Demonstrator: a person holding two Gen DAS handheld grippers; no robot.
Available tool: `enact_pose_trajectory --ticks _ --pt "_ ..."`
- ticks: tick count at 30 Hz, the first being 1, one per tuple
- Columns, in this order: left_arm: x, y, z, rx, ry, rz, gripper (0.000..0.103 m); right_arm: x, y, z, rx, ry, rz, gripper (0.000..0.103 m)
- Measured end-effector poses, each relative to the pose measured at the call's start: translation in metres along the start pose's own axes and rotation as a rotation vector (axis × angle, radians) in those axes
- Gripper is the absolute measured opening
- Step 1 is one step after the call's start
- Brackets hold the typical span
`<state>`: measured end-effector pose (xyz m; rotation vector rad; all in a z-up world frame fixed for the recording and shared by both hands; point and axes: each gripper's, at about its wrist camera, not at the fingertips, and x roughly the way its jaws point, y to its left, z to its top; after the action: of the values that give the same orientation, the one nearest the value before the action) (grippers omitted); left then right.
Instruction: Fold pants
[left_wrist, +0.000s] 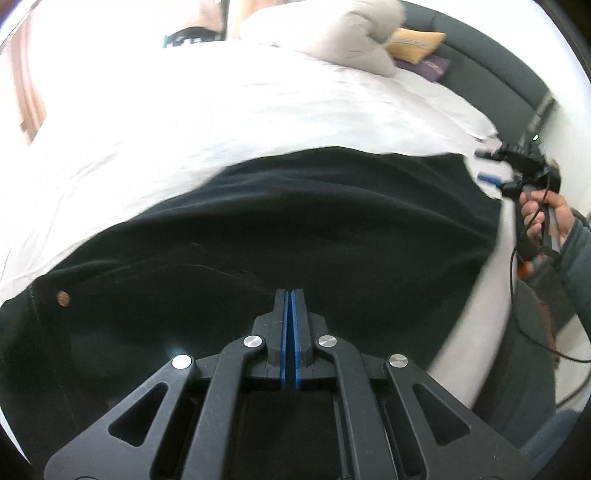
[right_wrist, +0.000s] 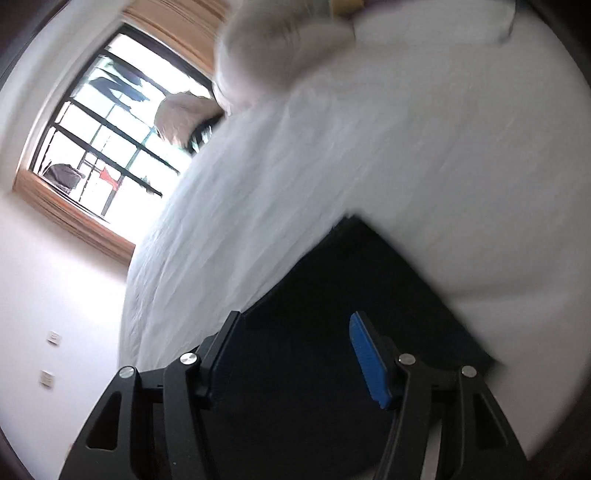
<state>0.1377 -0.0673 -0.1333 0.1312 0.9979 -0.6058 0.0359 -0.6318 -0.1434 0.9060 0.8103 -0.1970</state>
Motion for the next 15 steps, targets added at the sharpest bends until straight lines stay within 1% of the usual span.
enact_pose_trajectory --ticks 1,2,3,5,7,9,10,12,13,14,15 --pt "0.005 0.011 0.000 -0.024 0.009 0.017 0.001 0.026 -0.008 0.004 0.038 0.052 -0.045 0.062" --pt "0.011 0.023 0.000 -0.050 0.025 0.047 0.001 0.045 -0.009 0.007 0.039 0.064 -0.085 0.061" --pt "0.017 0.037 -0.001 -0.075 0.036 0.063 0.001 0.054 0.000 0.011 -0.019 0.018 -0.108 0.067" --pt "0.018 0.055 -0.004 -0.101 0.025 0.017 0.001 0.066 0.018 0.019 -0.100 -0.017 -0.153 0.076" --pt "0.017 0.060 -0.003 -0.095 0.023 0.027 0.001 0.082 0.031 0.028 -0.166 -0.020 -0.220 0.076" --pt "0.016 0.060 -0.001 -0.070 0.016 0.060 0.001 0.087 0.031 0.034 -0.152 -0.010 -0.229 0.076" --pt "0.016 0.059 -0.001 -0.062 0.014 0.063 0.001 0.084 0.029 0.037 -0.120 -0.015 -0.215 0.076" --pt "0.016 0.056 -0.003 -0.055 -0.004 0.057 0.001 0.074 0.021 0.041 -0.089 -0.033 -0.188 0.072" --pt "0.013 0.059 -0.006 -0.057 -0.008 0.057 0.001 0.070 0.020 0.040 -0.090 -0.037 -0.191 0.070" --pt "0.012 0.060 -0.008 -0.058 -0.008 0.065 0.001 0.064 0.022 0.038 -0.101 -0.040 -0.215 0.069" --pt "0.006 0.060 -0.009 -0.053 -0.008 0.086 0.001 0.057 0.027 0.036 -0.108 -0.038 -0.233 0.069"
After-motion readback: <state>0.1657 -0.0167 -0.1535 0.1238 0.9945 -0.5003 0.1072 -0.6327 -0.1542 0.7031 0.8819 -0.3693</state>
